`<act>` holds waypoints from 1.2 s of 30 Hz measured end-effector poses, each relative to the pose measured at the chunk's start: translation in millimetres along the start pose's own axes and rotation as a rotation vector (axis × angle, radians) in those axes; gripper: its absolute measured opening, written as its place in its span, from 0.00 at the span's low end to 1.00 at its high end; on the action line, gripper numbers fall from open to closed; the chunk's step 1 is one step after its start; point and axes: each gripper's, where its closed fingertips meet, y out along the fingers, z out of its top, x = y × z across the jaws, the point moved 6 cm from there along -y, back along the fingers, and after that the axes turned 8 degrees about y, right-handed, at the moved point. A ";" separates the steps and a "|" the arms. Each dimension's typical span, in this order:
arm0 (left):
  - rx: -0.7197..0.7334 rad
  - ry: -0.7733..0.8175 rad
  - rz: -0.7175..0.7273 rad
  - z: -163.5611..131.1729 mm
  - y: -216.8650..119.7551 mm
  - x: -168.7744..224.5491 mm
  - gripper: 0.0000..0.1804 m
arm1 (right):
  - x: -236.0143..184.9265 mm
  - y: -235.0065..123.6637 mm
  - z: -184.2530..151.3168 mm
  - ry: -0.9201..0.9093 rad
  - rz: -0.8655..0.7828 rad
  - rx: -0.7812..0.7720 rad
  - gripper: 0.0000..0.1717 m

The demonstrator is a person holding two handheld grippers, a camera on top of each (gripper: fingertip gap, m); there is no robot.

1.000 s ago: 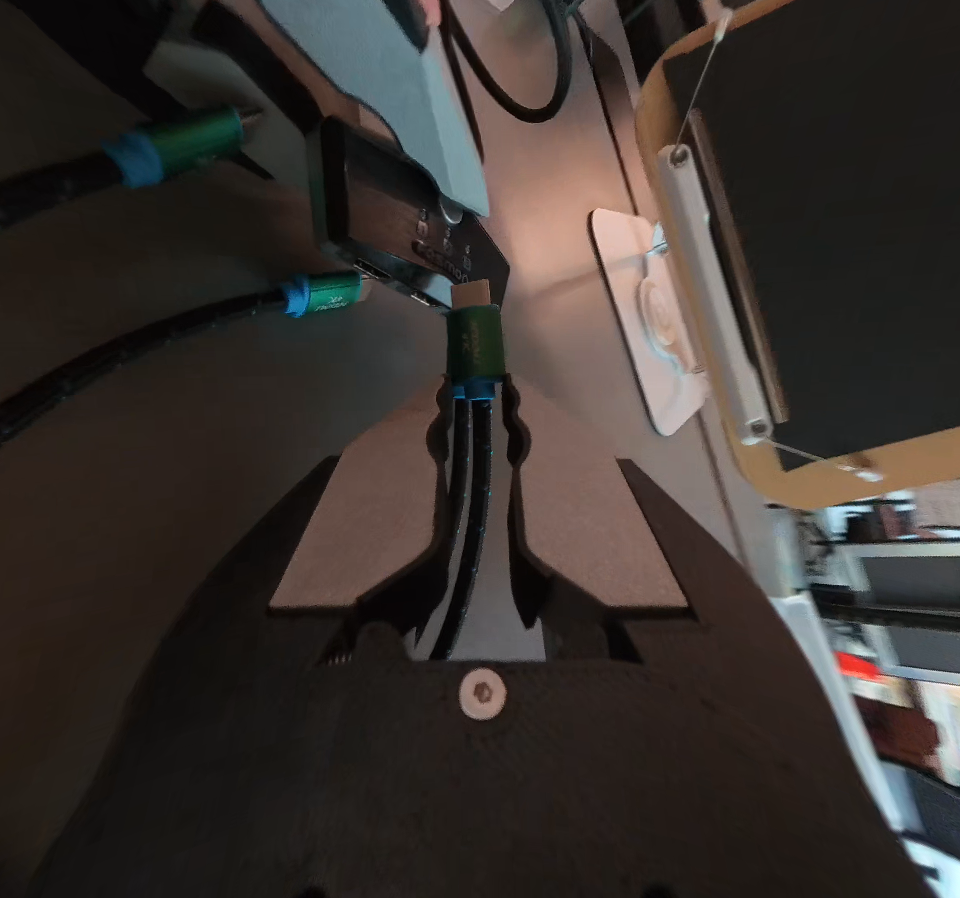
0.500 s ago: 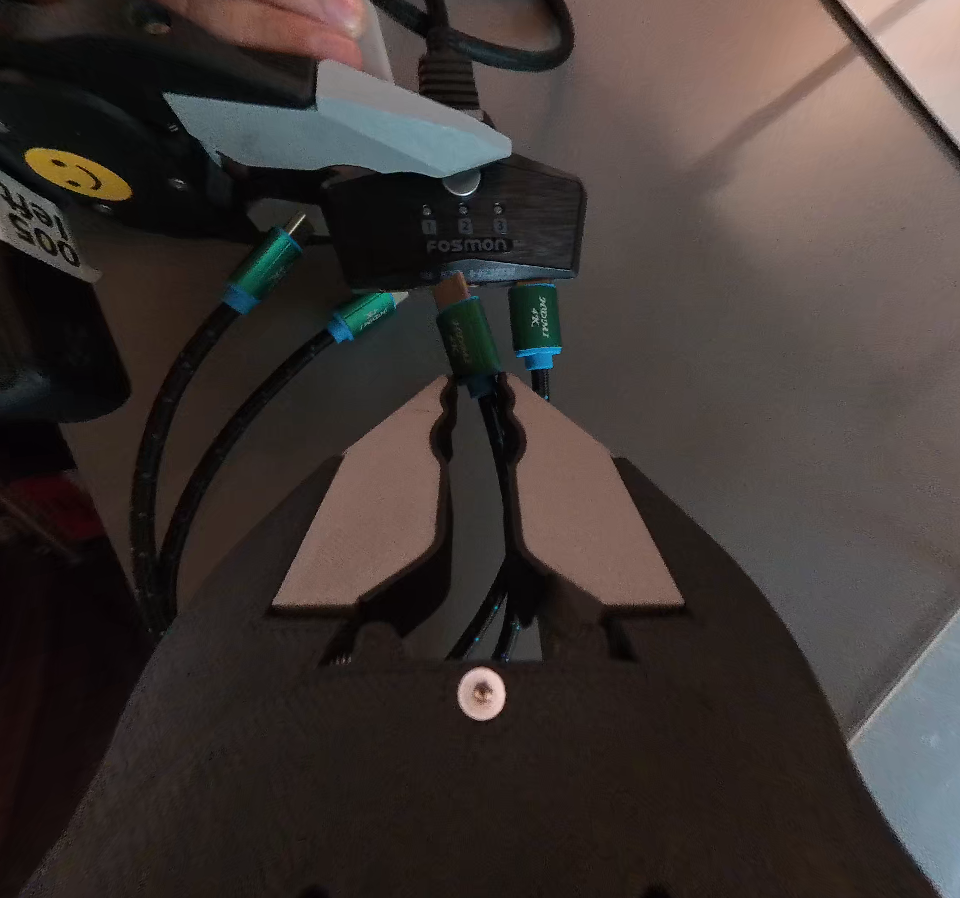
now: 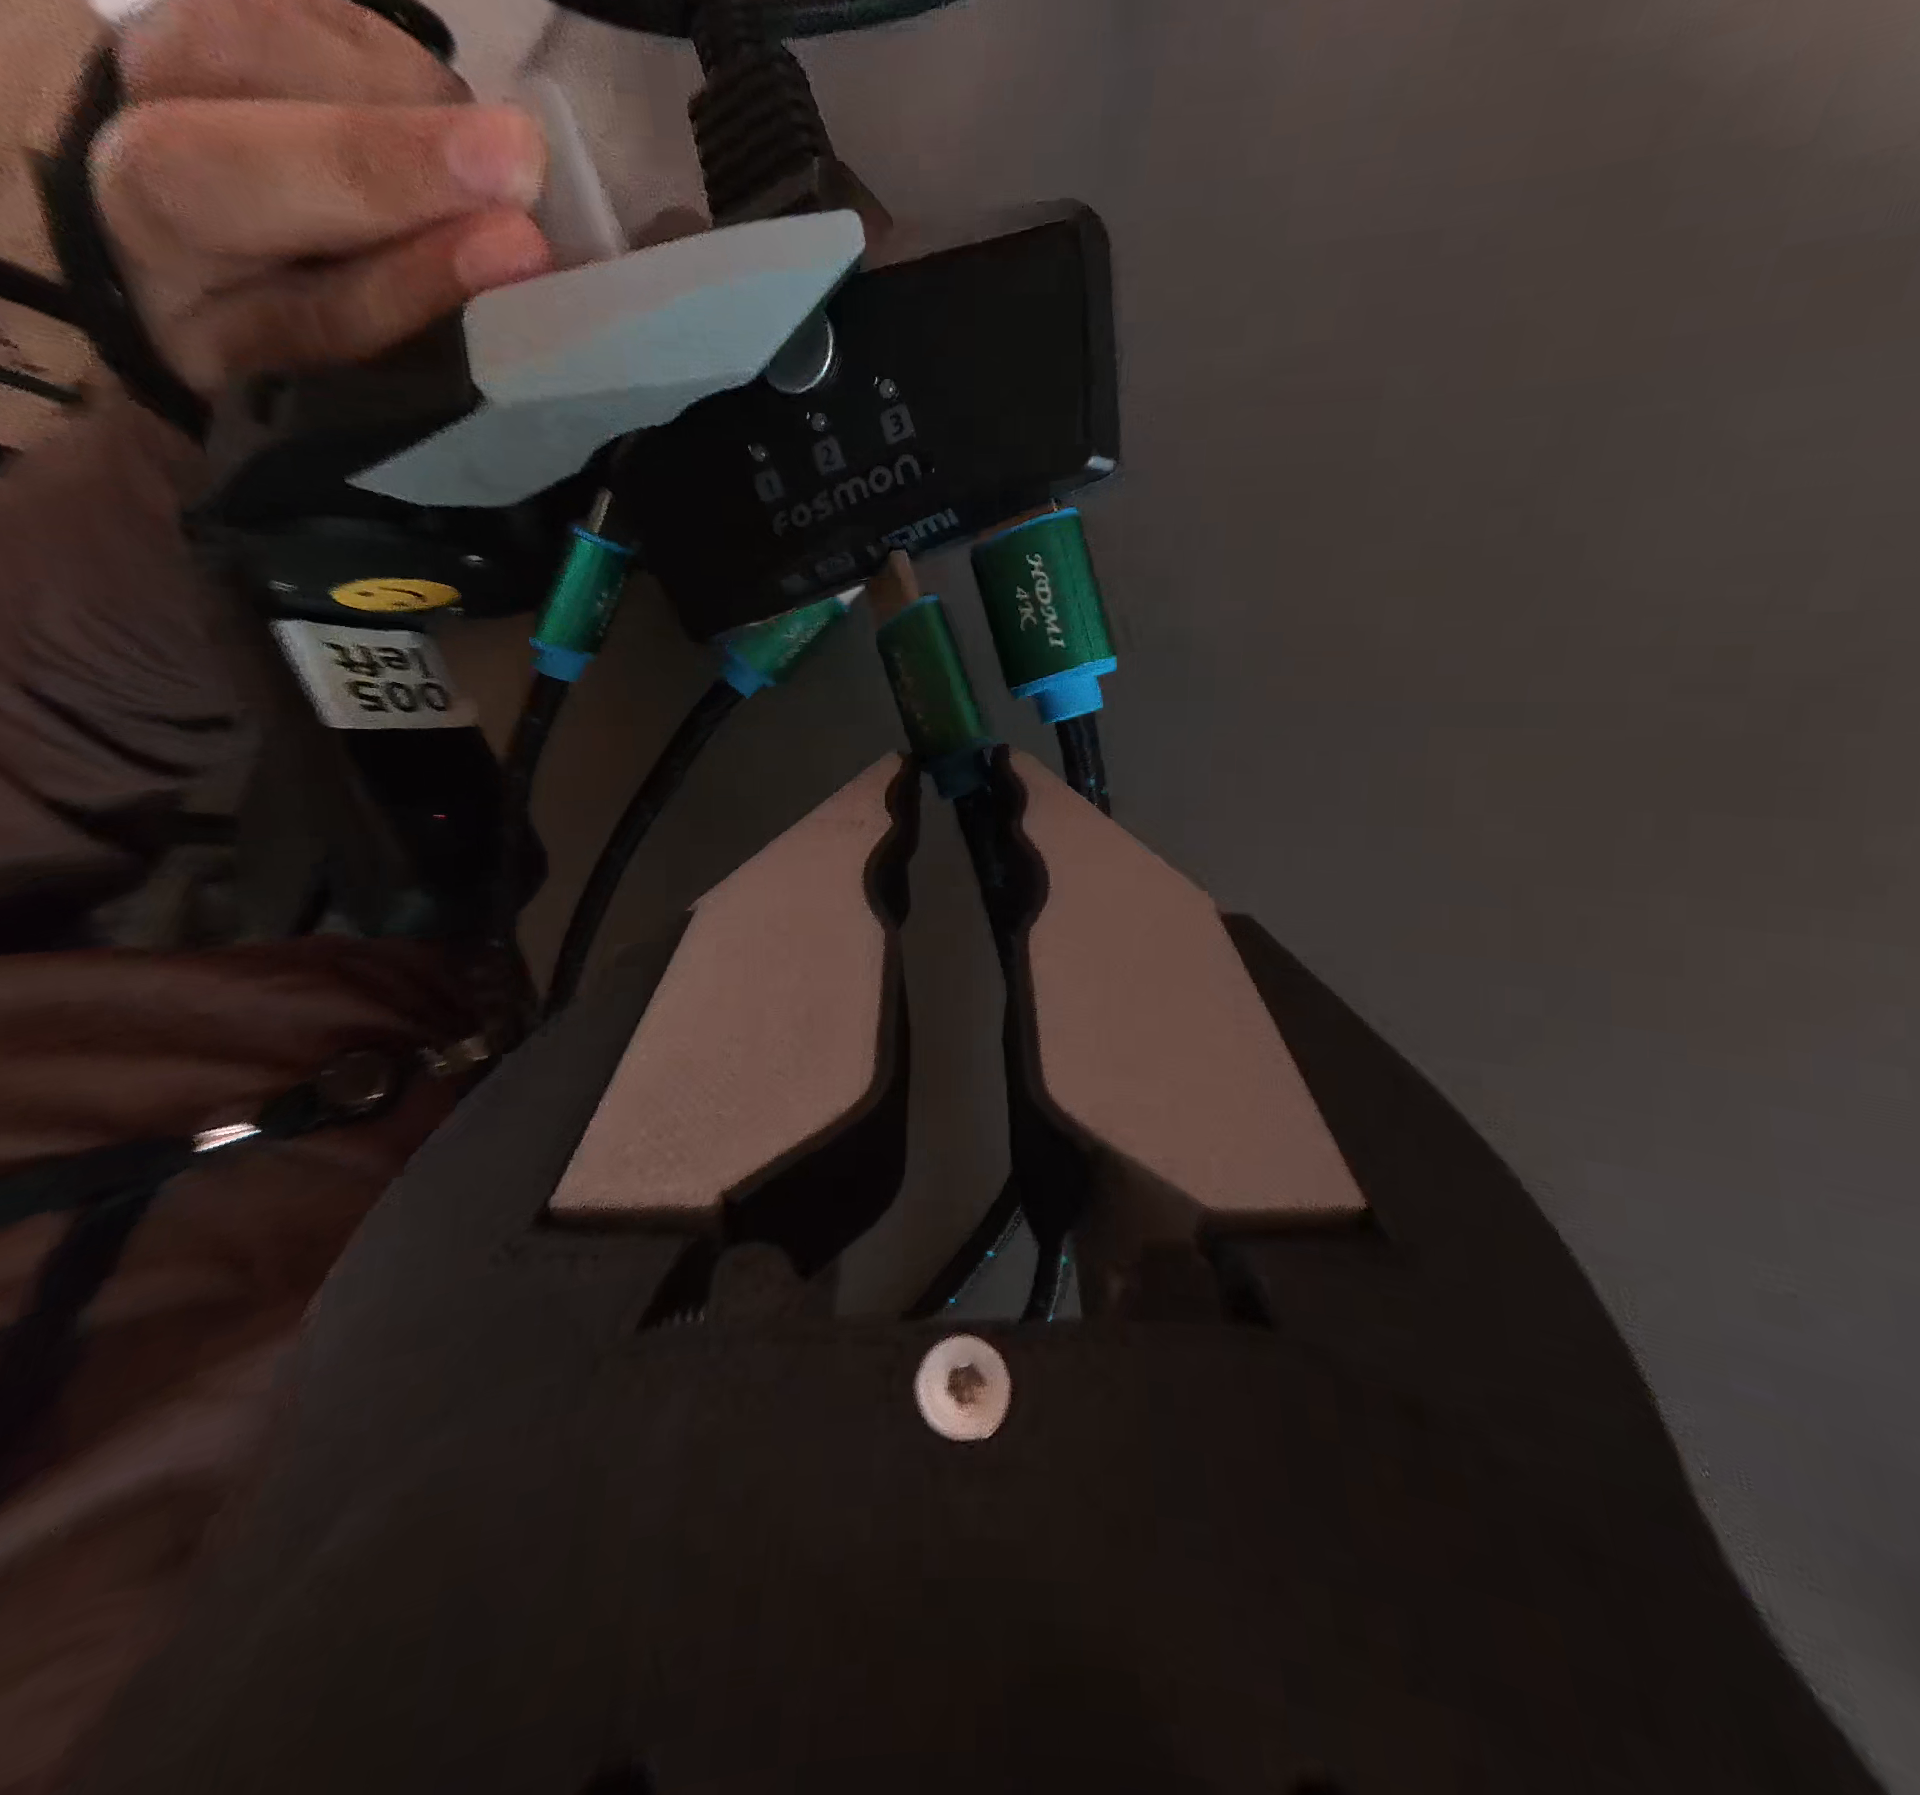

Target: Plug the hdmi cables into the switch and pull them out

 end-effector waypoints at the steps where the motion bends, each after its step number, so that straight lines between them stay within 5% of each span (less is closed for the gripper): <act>1: 0.000 0.000 0.004 0.6 0.0 -0.7 0.11 | 1.2 -1.3 0.1 0.020 0.037 -0.004 0.06; 7: -0.002 -0.001 -0.011 3.1 2.1 1.1 0.11 | 3.9 -0.7 -1.9 0.033 0.063 -0.050 0.06; 14: 0.007 -0.039 -0.081 2.3 3.3 8.0 0.11 | -14.1 -9.3 -5.8 -0.314 -0.283 0.113 0.12; 19: 0.017 -0.045 -0.099 4.1 2.9 9.9 0.12 | -28.4 -36.3 -16.4 -0.544 -0.324 0.273 0.15; 30: 0.039 -0.103 -0.155 4.0 4.3 14.9 0.12 | -20.2 3.9 -27.6 -1.125 -0.795 0.156 0.15; 36: 0.061 -0.159 -0.201 3.0 4.9 17.6 0.12 | -9.1 16.8 -20.9 -1.186 -0.774 0.035 0.13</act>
